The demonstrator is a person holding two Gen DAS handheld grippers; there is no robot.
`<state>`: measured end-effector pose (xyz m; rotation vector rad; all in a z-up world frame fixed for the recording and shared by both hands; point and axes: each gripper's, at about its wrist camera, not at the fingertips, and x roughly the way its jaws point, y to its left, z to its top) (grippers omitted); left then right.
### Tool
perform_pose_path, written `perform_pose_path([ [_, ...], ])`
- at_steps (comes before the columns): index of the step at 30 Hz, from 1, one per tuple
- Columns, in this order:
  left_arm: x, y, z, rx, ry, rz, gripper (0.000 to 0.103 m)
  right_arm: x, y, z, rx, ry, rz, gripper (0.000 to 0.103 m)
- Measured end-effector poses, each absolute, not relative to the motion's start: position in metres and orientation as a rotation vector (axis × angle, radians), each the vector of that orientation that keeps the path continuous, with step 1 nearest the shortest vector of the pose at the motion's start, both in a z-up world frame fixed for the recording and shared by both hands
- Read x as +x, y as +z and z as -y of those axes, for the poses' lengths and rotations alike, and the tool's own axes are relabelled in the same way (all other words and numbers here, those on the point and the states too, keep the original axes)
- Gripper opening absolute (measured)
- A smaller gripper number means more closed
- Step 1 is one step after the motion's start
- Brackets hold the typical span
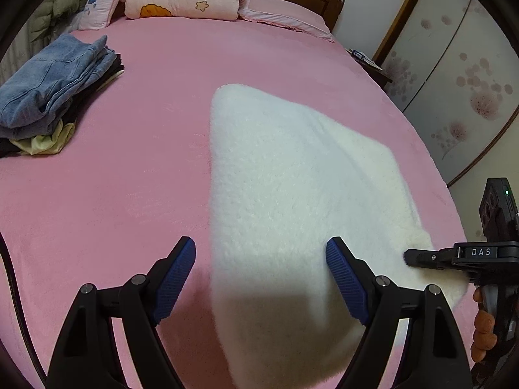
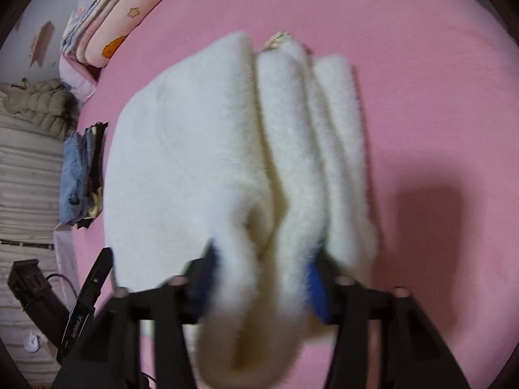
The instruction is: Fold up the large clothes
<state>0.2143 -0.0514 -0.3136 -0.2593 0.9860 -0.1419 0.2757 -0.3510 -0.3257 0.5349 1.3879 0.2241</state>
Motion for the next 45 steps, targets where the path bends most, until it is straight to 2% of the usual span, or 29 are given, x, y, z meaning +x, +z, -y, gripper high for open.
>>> perform_pose_path([
  [4,0.214,-0.305,0.060,-0.187,-0.158,-0.975,0.082,0.271,-0.305,0.334,0.386,0.251,-1.297,0.022],
  [10,0.203,-0.293,0.078,-0.145,-0.226,-0.955,0.082,0.227,-0.257,0.344,0.309,0.197,-1.069,0.020],
  [14,0.198,-0.312,0.106,-0.057,-0.235,-0.997,0.087,0.214,-0.306,0.355,0.269,0.132,-1.124,0.021],
  [17,0.195,-0.322,0.122,0.015,-0.212,-0.958,0.091,0.211,-0.332,0.354,0.214,0.104,-1.095,0.023],
  [20,0.198,-0.325,0.129,0.045,-0.194,-0.956,0.093,0.209,-0.332,0.345,0.189,0.068,-1.068,0.027],
  [21,0.200,-0.325,0.128,0.035,-0.192,-0.966,0.094,0.208,-0.328,0.341,0.159,0.050,-1.068,0.035],
  [22,0.201,-0.324,0.126,0.019,-0.190,-0.978,0.094,0.208,-0.323,0.339,0.125,0.017,-1.073,0.049],
  [23,0.202,-0.322,0.123,0.000,-0.195,-0.995,0.094,0.208,-0.318,0.339,0.108,-0.009,-1.081,0.054],
  [24,0.204,-0.318,0.119,-0.017,-0.202,-1.016,0.094,0.208,-0.312,0.340,0.113,-0.010,-1.089,0.055],
  [28,0.203,-0.294,0.104,-0.043,-0.207,-1.034,0.094,0.202,-0.277,0.354,0.155,-0.036,-1.052,0.055],
  [32,0.202,-0.256,0.085,-0.094,-0.192,-0.940,0.094,0.204,-0.238,0.349,0.139,-0.028,-0.939,0.055],
  [35,0.222,-0.243,0.085,-0.120,-0.205,-0.914,0.094,0.227,-0.227,0.328,0.103,0.026,-0.916,0.043],
  [36,0.231,-0.242,0.088,-0.123,-0.204,-0.914,0.091,0.241,-0.229,0.318,0.106,0.056,-0.919,0.034],
  [37,0.242,-0.243,0.091,-0.129,-0.202,-0.919,0.084,0.258,-0.233,0.305,0.106,0.077,-0.932,0.026],
  [38,0.257,-0.246,0.099,-0.147,-0.220,-0.930,0.079,0.268,-0.238,0.297,0.107,0.091,-0.940,0.024],
  [40,0.277,-0.253,0.107,-0.178,-0.245,-0.954,0.060,0.293,-0.254,0.285,0.126,0.122,-0.967,0.015],
  [43,0.310,-0.277,0.123,-0.215,-0.284,-1.018,0.047,0.328,-0.287,0.287,0.163,0.140,-1.042,0.009],
  [45,0.320,-0.297,0.127,-0.188,-0.271,-1.057,0.042,0.341,-0.309,0.298,0.107,0.049,-1.079,0.007],
])
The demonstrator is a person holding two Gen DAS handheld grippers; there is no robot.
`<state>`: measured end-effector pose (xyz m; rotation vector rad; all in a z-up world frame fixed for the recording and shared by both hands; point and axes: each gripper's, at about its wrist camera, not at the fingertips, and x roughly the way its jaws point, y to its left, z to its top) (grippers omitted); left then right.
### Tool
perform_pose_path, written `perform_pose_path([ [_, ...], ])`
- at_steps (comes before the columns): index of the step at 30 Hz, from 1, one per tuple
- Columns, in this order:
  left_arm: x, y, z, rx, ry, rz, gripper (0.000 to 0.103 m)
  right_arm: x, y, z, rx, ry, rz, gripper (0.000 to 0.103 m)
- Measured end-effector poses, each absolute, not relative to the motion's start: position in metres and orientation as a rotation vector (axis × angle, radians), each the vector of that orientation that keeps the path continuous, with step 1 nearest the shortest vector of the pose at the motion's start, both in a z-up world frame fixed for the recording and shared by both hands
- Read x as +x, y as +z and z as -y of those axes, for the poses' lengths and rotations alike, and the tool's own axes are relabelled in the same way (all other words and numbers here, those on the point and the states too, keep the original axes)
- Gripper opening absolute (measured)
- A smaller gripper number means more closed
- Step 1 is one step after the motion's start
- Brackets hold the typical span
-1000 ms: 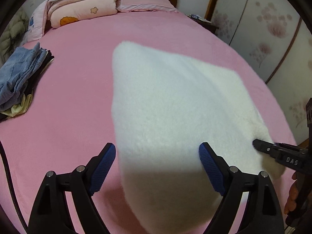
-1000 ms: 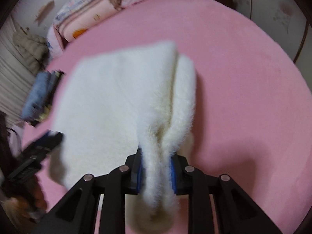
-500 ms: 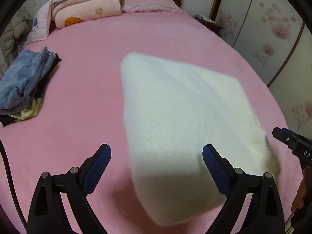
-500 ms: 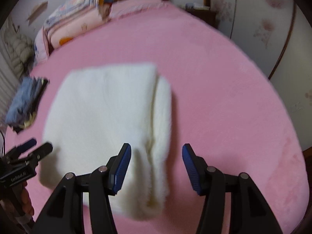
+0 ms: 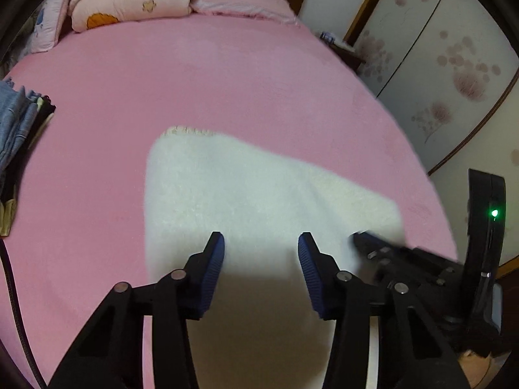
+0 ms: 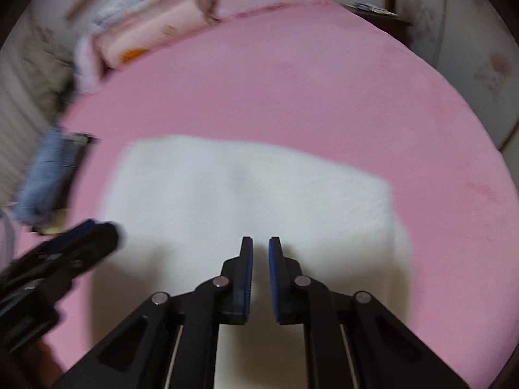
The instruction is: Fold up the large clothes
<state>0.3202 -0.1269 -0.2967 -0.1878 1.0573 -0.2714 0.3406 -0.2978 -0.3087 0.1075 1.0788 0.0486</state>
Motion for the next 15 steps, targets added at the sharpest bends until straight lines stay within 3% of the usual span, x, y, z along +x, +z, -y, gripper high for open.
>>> perform_pose_path([
  [1,0.326,-0.306,0.128,-0.165,-0.261,-1.073,0.037,0.344,-0.318,0.306,0.069,-0.006,-1.073,0.000],
  [3,0.331,-0.318,0.129,-0.129,-0.259,-1.087,0.027,0.346,-0.324,0.324,0.085,-0.013,-1.064,0.000],
  [15,0.333,-0.327,0.138,-0.045,-0.280,-1.057,0.028,0.342,-0.326,0.342,0.142,0.049,-1.041,0.000],
])
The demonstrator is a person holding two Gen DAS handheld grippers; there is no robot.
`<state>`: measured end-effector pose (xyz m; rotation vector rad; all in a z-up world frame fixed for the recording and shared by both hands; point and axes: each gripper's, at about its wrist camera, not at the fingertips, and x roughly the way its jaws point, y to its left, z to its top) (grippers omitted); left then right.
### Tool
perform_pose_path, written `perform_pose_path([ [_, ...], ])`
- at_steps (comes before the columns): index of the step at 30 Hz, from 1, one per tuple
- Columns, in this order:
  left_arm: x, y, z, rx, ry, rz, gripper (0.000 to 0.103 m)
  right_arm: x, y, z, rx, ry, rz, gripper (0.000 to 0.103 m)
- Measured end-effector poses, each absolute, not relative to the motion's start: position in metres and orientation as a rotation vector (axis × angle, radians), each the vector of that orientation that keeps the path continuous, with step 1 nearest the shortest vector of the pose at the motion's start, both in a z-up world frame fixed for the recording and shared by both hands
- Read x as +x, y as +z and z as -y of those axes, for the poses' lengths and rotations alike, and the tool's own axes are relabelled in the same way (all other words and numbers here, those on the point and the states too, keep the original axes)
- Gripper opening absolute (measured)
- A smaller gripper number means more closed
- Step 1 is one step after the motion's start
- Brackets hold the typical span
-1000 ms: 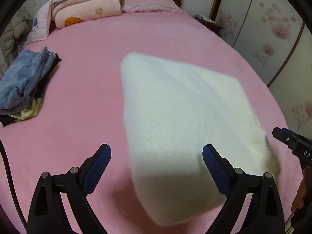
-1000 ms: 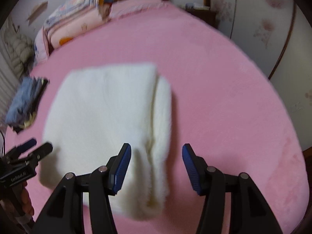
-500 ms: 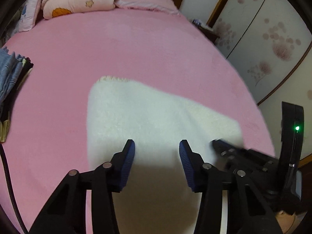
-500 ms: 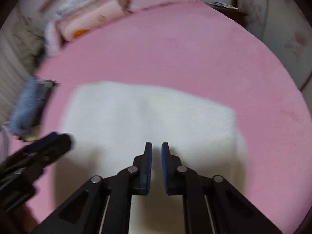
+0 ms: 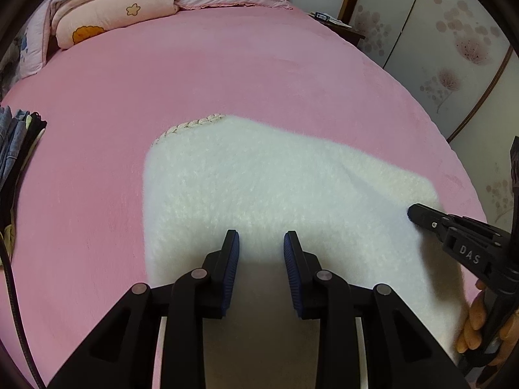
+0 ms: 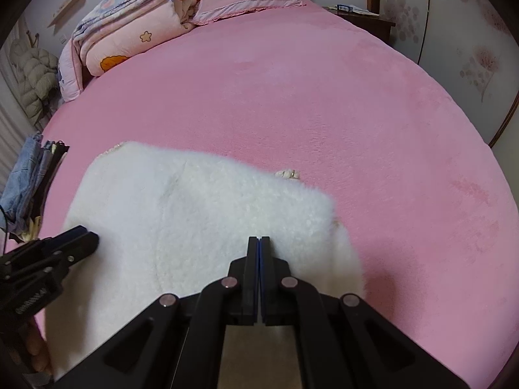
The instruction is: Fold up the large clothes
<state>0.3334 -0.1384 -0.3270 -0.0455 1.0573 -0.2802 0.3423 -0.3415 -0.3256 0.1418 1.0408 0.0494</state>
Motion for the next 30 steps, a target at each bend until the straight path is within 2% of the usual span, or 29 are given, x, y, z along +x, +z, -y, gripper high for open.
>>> perform_pose_path([
  [2,0.332,-0.318,0.142,-0.024,-0.281,-1.061,0.040,0.345,-0.318,0.340,0.162,0.056,-1.060,0.000],
  [4,0.328,-0.307,0.150,-0.009,-0.278,-1.068,0.083,0.340,-0.304,0.342,0.171,0.055,-1.062,0.003],
  [6,0.318,-0.287,0.155,0.018,-0.233,-1.026,0.095,0.330,-0.286,0.345,0.192,0.073,-1.046,0.004],
  [8,0.307,-0.267,0.157,0.025,-0.240,-0.996,0.096,0.320,-0.268,0.349,0.221,0.086,-1.034,0.014],
  [10,0.300,-0.252,0.159,0.033,-0.235,-1.002,0.097,0.307,-0.249,0.351,0.235,0.083,-1.011,0.037],
  [12,0.294,-0.236,0.154,0.028,-0.230,-1.008,0.100,0.294,-0.228,0.354,0.243,0.083,-0.984,0.055],
  [13,0.289,-0.228,0.151,0.022,-0.225,-1.012,0.101,0.289,-0.220,0.355,0.245,0.083,-0.970,0.060],
  [15,0.278,-0.212,0.139,-0.008,-0.218,-1.006,0.101,0.276,-0.202,0.355,0.245,0.087,-0.941,0.061],
  [22,0.247,-0.171,0.099,-0.120,-0.203,-1.002,0.102,0.244,-0.170,0.360,0.299,0.118,-0.921,0.089],
  [30,0.210,-0.148,0.078,-0.147,-0.221,-0.963,0.102,0.204,-0.152,0.357,0.256,0.144,-0.806,0.097],
])
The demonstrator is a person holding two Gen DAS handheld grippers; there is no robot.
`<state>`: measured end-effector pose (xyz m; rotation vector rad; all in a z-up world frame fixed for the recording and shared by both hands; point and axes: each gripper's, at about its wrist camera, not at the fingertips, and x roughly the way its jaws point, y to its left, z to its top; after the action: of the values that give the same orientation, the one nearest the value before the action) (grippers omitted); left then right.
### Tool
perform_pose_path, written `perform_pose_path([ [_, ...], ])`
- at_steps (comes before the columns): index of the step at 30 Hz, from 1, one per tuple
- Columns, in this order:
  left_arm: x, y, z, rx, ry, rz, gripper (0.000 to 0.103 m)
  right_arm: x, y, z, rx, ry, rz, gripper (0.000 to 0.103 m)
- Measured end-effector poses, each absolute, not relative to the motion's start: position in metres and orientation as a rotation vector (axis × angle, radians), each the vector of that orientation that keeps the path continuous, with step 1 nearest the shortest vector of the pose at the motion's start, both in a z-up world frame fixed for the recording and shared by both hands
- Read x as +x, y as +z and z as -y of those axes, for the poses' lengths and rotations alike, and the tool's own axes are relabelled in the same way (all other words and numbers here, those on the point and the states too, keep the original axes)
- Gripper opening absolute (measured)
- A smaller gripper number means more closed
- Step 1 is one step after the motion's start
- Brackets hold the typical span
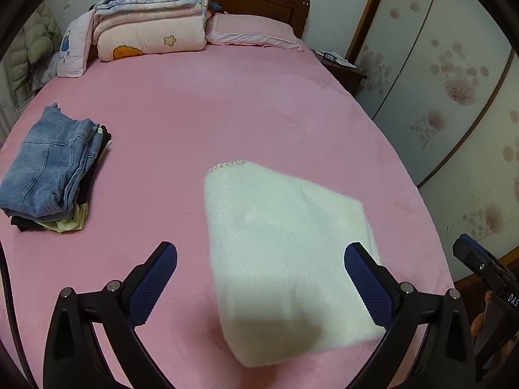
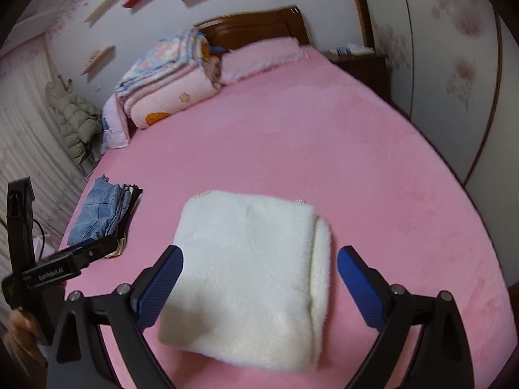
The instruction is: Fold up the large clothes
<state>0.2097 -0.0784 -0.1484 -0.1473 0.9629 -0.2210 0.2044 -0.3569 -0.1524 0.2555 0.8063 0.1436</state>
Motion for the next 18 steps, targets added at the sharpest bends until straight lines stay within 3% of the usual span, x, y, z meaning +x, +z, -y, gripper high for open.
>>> perform_pose_path([
  [3,0.195,-0.147,0.077,-0.125,-0.234,-0.958,0.103,0.193,-0.149,0.357,0.239,0.157,-0.747,0.103],
  [10,0.175,-0.168,0.081,-0.141,-0.322,-0.986,0.102,0.193,-0.168,0.354,0.144,0.196,-0.881,0.103],
  [18,0.185,-0.232,0.084,-0.127,-0.289,-1.116,0.102,0.198,-0.225,0.358,0.187,0.258,-1.019,0.103],
])
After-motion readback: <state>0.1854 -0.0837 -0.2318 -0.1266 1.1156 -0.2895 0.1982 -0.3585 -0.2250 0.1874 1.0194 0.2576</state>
